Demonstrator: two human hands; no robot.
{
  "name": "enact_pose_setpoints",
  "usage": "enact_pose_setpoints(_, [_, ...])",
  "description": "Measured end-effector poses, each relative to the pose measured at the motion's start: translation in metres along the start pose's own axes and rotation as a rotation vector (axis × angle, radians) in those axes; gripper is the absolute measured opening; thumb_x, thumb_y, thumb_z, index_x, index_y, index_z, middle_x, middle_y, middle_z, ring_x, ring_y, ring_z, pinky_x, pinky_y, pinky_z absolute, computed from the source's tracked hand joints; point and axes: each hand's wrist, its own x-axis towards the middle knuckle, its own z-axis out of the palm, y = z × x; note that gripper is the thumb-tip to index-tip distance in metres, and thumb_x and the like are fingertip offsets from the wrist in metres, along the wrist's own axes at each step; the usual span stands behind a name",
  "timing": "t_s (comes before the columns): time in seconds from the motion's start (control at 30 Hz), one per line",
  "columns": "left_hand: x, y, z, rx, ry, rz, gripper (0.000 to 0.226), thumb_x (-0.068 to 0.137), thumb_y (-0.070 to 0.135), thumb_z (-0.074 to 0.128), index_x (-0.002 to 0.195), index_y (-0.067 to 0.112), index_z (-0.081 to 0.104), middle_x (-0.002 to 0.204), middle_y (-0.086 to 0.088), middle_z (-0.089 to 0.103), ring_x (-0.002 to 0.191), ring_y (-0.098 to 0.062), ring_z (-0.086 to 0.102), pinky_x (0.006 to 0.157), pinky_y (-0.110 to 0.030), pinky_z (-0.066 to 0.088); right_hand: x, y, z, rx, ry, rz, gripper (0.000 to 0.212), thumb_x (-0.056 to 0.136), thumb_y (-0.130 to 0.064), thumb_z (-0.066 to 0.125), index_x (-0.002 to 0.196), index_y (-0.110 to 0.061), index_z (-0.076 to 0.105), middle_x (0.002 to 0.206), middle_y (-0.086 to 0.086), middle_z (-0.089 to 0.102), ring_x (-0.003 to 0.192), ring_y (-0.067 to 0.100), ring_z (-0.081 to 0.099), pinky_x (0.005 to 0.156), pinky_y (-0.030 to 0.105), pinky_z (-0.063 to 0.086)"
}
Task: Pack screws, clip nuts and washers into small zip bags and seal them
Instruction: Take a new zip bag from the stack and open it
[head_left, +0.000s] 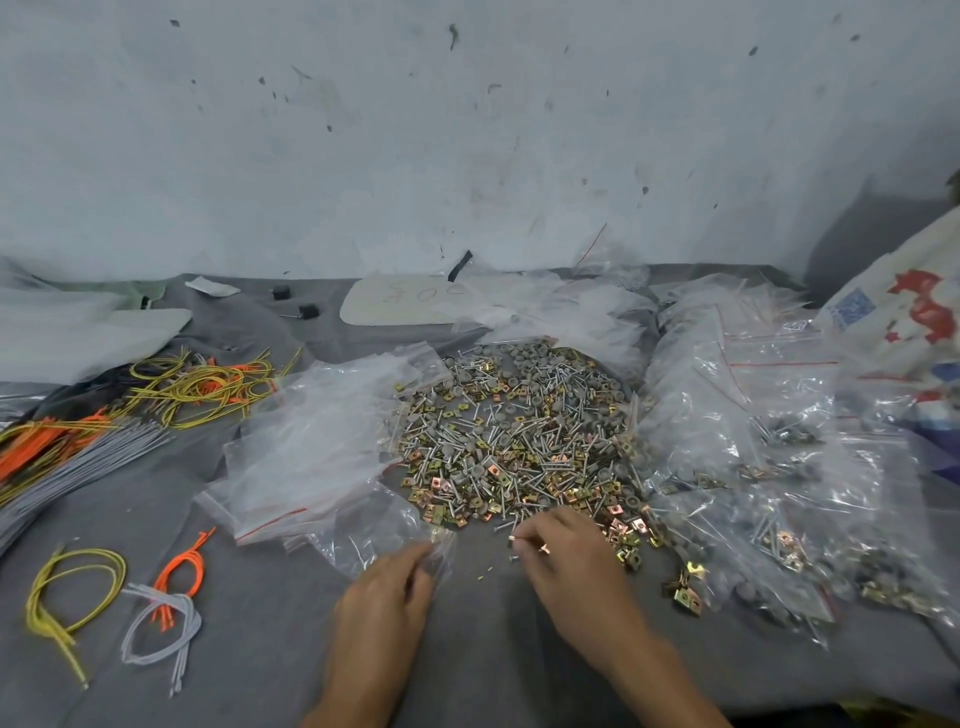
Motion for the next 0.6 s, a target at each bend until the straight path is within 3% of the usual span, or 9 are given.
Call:
enact_pose_setpoints(0.1, [0.003,0.0,0.0,-0.012,0.004,-0.006,0.021,0.086,0.015,0.077,0.103,0.028,0.077,0.093,0.003,0.076,0.084,-0.022,0.071,0.071,-0.03,0.05,-0.007,-0.014,0.007,0.111,-0.02,-0.006,0.011,0.095,-0.028,0.063,0.085,-0.028,0.058,0.089,-0.019,0.05,0.087,0.003,0.049,0.08,0.02,0.04])
enact_pose_setpoints(0.33, [0.003,-0.004,0.004,-0.005,-0.003,-0.017,0.031,0.08,0.007,0.08,0.102,0.028,0.078,0.086,0.002,0.075,0.077,-0.023,0.07,0.069,-0.03,0.049,-0.008,-0.008,0.007,0.115,-0.003,0.076,0.015,0.093,-0.029,0.051,0.081,-0.026,0.044,0.079,-0.011,0.049,0.08,0.009,0.046,0.072,0.034,0.042])
enact_pose_setpoints(0.6, [0.002,-0.008,0.005,0.016,0.015,-0.007,0.036,0.075,0.004,0.083,0.1,0.029,0.078,0.084,0.007,0.074,0.073,-0.018,0.069,0.069,-0.022,0.044,-0.013,-0.002,0.012,0.099,-0.025,0.073,0.014,0.093,-0.037,0.051,0.083,-0.03,0.046,0.084,-0.016,0.051,0.085,0.006,0.048,0.074,0.029,0.043])
